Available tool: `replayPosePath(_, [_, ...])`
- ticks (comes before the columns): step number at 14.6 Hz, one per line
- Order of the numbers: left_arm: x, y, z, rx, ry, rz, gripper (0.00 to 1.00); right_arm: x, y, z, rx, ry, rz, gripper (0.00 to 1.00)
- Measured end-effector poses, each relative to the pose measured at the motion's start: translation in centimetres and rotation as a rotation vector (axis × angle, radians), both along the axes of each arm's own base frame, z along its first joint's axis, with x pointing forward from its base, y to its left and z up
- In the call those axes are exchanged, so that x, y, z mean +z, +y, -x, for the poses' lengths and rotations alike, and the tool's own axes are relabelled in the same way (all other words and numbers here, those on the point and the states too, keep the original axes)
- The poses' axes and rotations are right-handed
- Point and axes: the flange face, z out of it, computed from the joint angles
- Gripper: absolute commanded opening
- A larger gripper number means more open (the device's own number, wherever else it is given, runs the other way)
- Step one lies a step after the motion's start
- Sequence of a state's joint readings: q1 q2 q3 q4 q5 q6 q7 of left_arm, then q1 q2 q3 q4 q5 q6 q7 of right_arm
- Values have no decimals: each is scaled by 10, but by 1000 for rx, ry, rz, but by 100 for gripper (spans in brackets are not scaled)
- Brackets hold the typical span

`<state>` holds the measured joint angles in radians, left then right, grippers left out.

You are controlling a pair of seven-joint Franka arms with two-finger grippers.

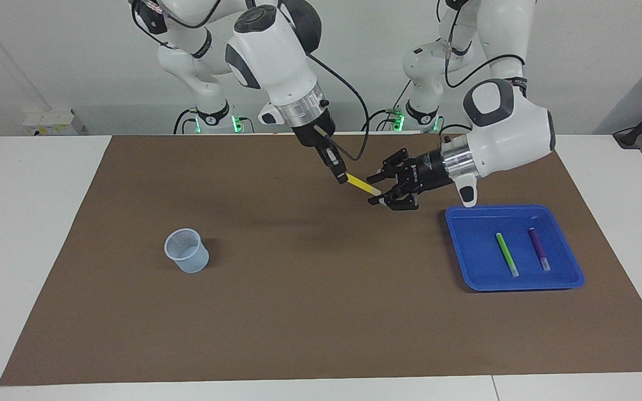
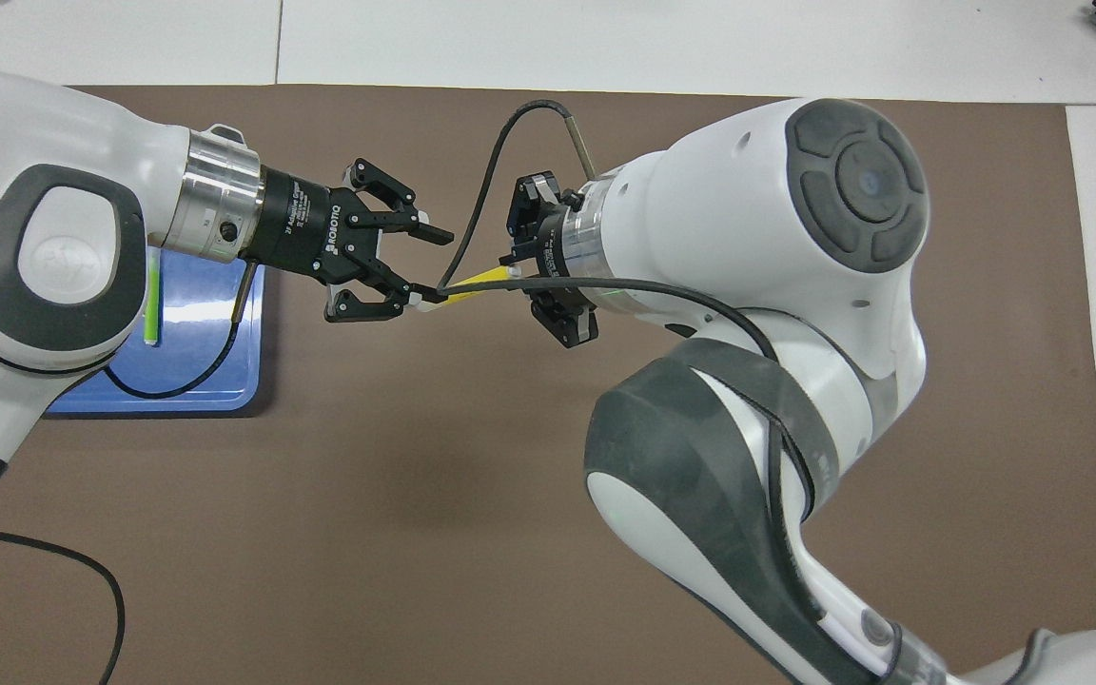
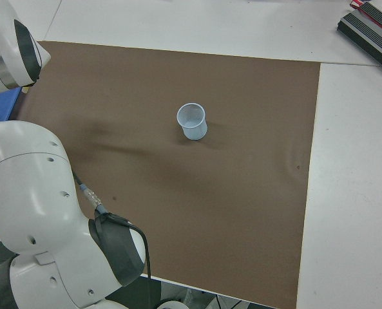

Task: Right arm passes pens to left for tray arrangement
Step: 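Close the left gripper on the yellow pen held by the right gripper, then carry the yellow pen to the tray with the left gripper while the right gripper withdraws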

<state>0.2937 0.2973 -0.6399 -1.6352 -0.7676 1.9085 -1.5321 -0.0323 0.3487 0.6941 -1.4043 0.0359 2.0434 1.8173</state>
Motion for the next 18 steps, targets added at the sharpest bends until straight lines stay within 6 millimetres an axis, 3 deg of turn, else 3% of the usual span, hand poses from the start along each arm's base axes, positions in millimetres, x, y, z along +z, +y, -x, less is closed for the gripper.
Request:
replayPosePath(9, [-11,-14,10,-36,11,-15,56,-3,1,3,3,4,6,0])
replayPosePath(13, [-12,-18,12,-43,13,-17,0,-2,1,3,3,3,7,0])
replayPosePath(18, [-13,-18,13,-44,15,-19,0,-1,2,3,3,-1,4,0])
